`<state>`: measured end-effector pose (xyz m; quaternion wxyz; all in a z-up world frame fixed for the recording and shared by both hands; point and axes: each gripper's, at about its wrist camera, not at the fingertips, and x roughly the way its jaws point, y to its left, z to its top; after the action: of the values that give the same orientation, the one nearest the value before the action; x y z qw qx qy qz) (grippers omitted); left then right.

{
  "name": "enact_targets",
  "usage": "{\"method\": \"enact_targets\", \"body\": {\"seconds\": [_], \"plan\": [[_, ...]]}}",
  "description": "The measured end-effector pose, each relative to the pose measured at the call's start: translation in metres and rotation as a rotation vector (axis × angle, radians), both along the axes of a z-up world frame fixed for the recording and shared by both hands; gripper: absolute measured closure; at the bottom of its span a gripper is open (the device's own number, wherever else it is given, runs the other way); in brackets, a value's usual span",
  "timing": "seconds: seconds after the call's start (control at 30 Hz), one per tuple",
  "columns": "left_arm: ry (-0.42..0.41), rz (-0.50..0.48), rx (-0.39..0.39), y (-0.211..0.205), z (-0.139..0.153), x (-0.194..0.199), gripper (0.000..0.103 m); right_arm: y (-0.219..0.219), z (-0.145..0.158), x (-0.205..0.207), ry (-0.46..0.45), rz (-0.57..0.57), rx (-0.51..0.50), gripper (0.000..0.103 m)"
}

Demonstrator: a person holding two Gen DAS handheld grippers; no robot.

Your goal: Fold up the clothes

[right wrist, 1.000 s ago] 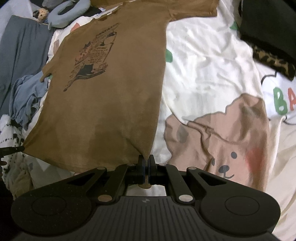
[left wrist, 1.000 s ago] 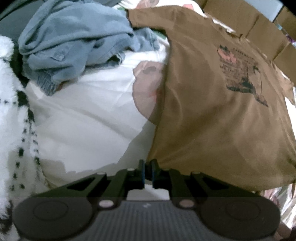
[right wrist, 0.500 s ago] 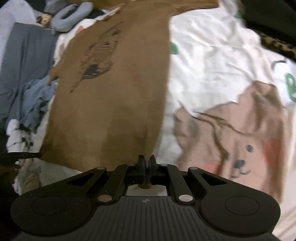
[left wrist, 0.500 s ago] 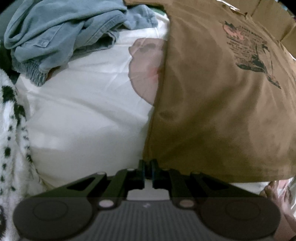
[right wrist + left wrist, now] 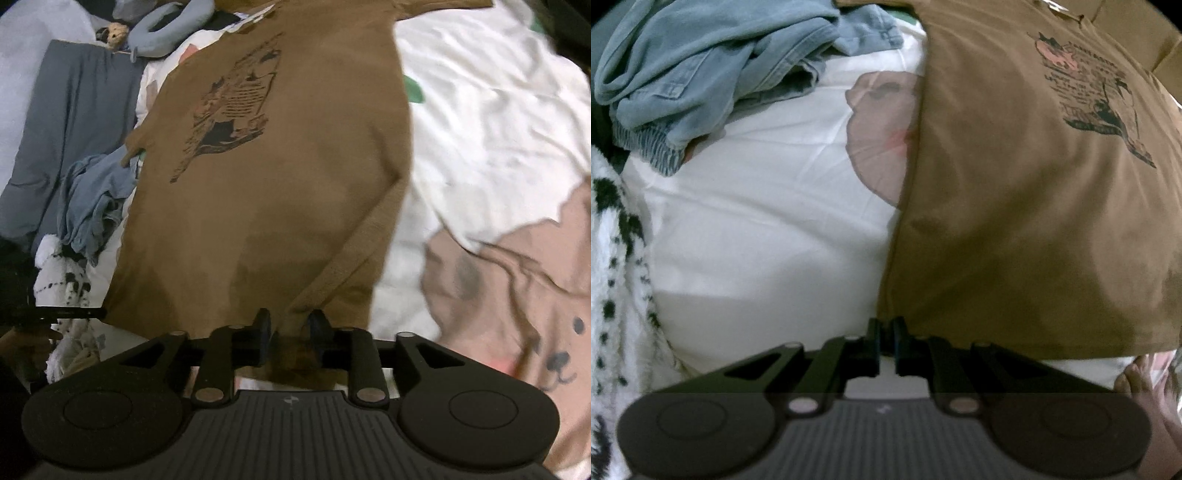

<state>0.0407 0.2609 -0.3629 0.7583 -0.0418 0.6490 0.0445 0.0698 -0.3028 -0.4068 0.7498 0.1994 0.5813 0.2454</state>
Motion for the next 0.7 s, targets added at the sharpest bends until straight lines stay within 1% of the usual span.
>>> {"method": "enact_targets", "body": {"seconds": [0.1, 0.13, 0.17, 0.27, 0.37, 0.53, 0.7], "plan": [[0.000, -0.006, 0.000, 0.002, 0.000, -0.001, 0.096, 0.010, -0.005, 0.007, 0.012, 0.003, 0.006, 0.067], [0.001, -0.005, -0.001, 0.003, 0.000, 0.000, 0.096, 0.012, -0.007, 0.008, 0.012, 0.004, 0.011, 0.059], [0.003, -0.005, -0.001, 0.003, -0.004, 0.001, 0.096, 0.013, -0.008, 0.008, 0.013, 0.007, 0.009, 0.056], [0.009, -0.004, -0.001, 0.004, -0.007, 0.002, 0.096, 0.018, -0.012, 0.007, 0.019, 0.017, 0.000, 0.056], [0.016, -0.008, -0.001, 0.004, -0.011, 0.003, 0.096, 0.014, -0.009, 0.001, 0.018, 0.021, -0.004, 0.056], [0.026, -0.006, -0.007, 0.005, -0.017, 0.006, 0.096, 0.000, 0.000, -0.017, 0.023, 0.000, -0.014, 0.056], [0.029, -0.003, -0.020, 0.009, -0.022, 0.007, 0.096, -0.005, -0.005, -0.022, 0.056, -0.032, -0.003, 0.056]]}}
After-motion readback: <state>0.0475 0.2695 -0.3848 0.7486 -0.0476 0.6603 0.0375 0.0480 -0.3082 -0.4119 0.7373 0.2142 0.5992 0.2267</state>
